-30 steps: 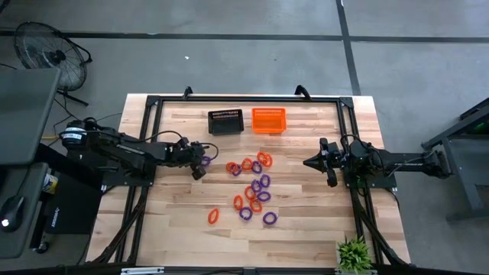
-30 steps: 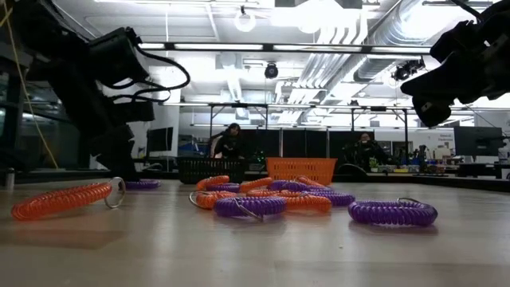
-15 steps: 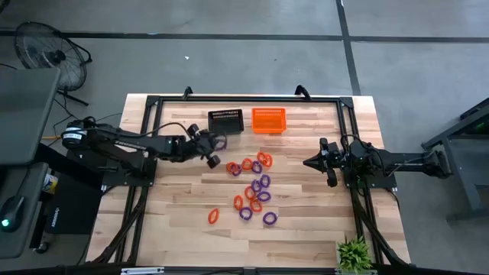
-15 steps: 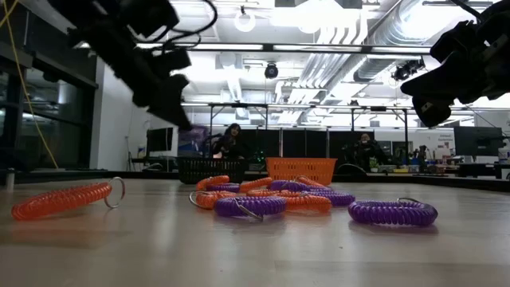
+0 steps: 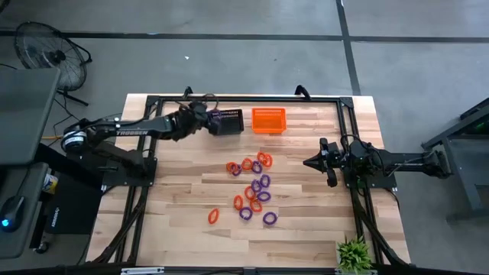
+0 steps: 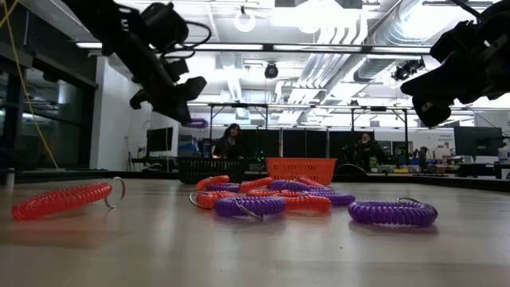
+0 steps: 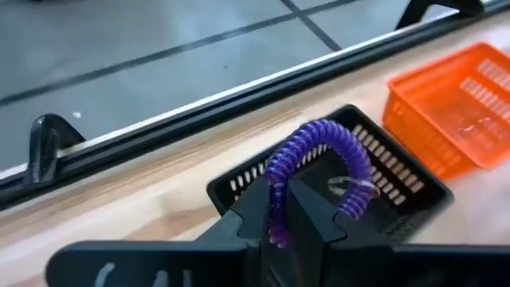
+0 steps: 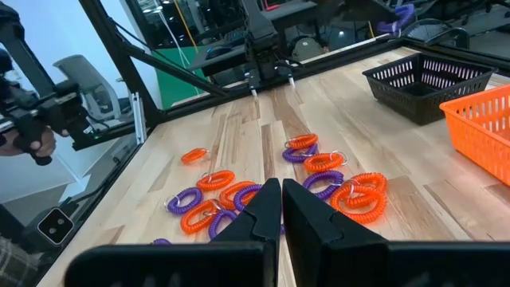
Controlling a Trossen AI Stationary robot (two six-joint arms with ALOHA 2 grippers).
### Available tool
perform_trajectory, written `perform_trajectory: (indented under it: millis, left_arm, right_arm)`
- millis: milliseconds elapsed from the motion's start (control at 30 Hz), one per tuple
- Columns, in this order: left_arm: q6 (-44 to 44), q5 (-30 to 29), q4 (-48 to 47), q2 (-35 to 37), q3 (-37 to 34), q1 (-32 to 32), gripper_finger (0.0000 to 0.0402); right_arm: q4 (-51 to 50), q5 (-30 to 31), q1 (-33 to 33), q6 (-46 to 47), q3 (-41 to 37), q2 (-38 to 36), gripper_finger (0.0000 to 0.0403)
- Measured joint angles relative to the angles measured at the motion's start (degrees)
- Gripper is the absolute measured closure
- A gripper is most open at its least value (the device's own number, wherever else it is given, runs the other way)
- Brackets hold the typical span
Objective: Sort spring keychains
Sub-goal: Put the purple spring keychain into the black bin, then put the orange spring keychain into the orange bin
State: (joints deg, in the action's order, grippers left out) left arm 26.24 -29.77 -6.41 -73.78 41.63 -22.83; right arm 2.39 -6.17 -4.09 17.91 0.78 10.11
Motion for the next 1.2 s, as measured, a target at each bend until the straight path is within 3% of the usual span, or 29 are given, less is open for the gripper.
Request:
perform_trajectory:
  millis: [267,533,733,1067,1200]
  left_arm:
    - [-0.2,13.15,5.04,-6.23,0.03,-5.82,0.0374]
    - [1.46,12.94,6.88,-12.76,0.02,-5.66,0.0373]
    - [2.3,13.63,6.99,-13.39,0.02,-5.66,0.037]
    - [2.12,13.72,8.37,-13.39,0.02,-5.66,0.031]
    - [1.03,17.22,8.21,-13.25,0.13,-5.68,0.03]
  right_arm:
    - [0.0,-0.02,0.0,0.0,0.0,0.0,0.0392]
    - [0.0,0.0,0.01,0.0,0.0,0.0,0.0392]
    - [0.0,-0.01,0.0,0.0,0.0,0.0,0.0392]
    - [-0.01,0.0,0.0,-0.01,0.0,0.0,0.0392]
    - [0.0,-0.02,-0.01,0.0,0.0,0.0,0.0392]
